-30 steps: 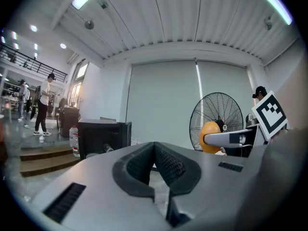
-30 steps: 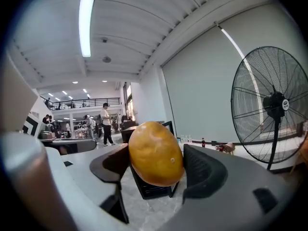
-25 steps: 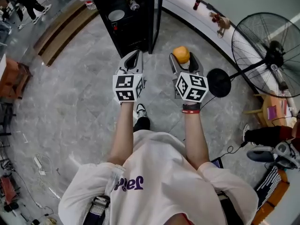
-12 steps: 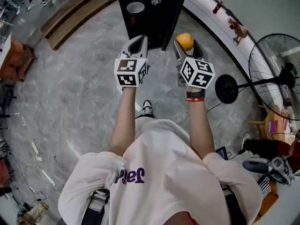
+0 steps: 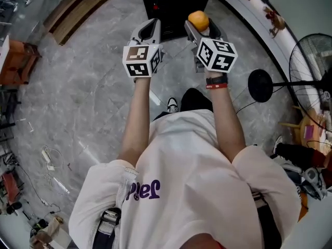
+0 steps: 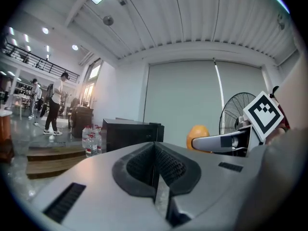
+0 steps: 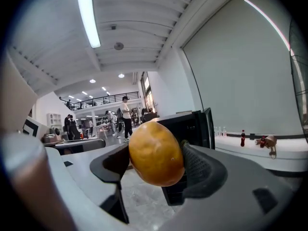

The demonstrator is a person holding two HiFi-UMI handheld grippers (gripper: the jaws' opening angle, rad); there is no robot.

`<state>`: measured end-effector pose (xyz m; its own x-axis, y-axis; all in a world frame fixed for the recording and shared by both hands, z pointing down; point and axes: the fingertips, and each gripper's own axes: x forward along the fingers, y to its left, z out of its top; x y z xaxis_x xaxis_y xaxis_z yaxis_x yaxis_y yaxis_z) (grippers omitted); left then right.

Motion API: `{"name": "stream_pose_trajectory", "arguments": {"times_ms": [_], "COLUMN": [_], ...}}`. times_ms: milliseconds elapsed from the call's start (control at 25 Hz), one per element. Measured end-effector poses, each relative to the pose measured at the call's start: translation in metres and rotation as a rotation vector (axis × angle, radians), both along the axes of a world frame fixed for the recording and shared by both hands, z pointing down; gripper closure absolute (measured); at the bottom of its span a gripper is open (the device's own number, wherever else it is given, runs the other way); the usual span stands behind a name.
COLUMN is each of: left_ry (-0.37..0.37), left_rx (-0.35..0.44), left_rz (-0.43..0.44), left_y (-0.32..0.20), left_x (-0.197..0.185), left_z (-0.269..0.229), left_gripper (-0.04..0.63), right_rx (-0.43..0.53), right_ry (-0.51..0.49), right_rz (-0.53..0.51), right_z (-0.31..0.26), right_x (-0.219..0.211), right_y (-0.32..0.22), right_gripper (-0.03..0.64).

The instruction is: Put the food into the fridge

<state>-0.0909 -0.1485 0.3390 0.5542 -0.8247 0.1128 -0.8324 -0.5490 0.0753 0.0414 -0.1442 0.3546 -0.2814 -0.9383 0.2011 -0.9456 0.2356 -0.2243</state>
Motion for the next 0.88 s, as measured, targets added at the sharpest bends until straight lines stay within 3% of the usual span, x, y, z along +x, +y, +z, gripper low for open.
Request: {"name": "stream_pose_trajectory", "arguments": {"times_ms": [200, 440, 640, 880], "left_ry": [-0.016, -0.037, 0.092, 0.052], "left_rx": [0.061, 0.021, 0.007, -0.022], "left_rz": [0.006, 0.032, 0.057, 0.076], "left_y": [-0.049, -0.118, -0.158, -0.197], "left_x": [-0.016, -0.01, -0.002, 0.005], "left_z": [0.012, 0.06, 0.077, 0.108], "left_gripper": [0.577, 0.577, 0.577, 0.577], "right_rx": [-0.06, -0.093, -0.107, -0.133], "right_ry": [-0.015, 0.045, 0.078, 0.078], "right_rz": [-0.04, -0.068, -0.118, -0.163], "right_z": [0.03, 0.08, 0.107, 0.135], "right_x": [-0.014, -0.009, -0.012, -0.02], "right_y": [-0.052, -0.132, -0.185, -0.241], "right_gripper": [0.252, 0.253, 0.253, 0.253]}}
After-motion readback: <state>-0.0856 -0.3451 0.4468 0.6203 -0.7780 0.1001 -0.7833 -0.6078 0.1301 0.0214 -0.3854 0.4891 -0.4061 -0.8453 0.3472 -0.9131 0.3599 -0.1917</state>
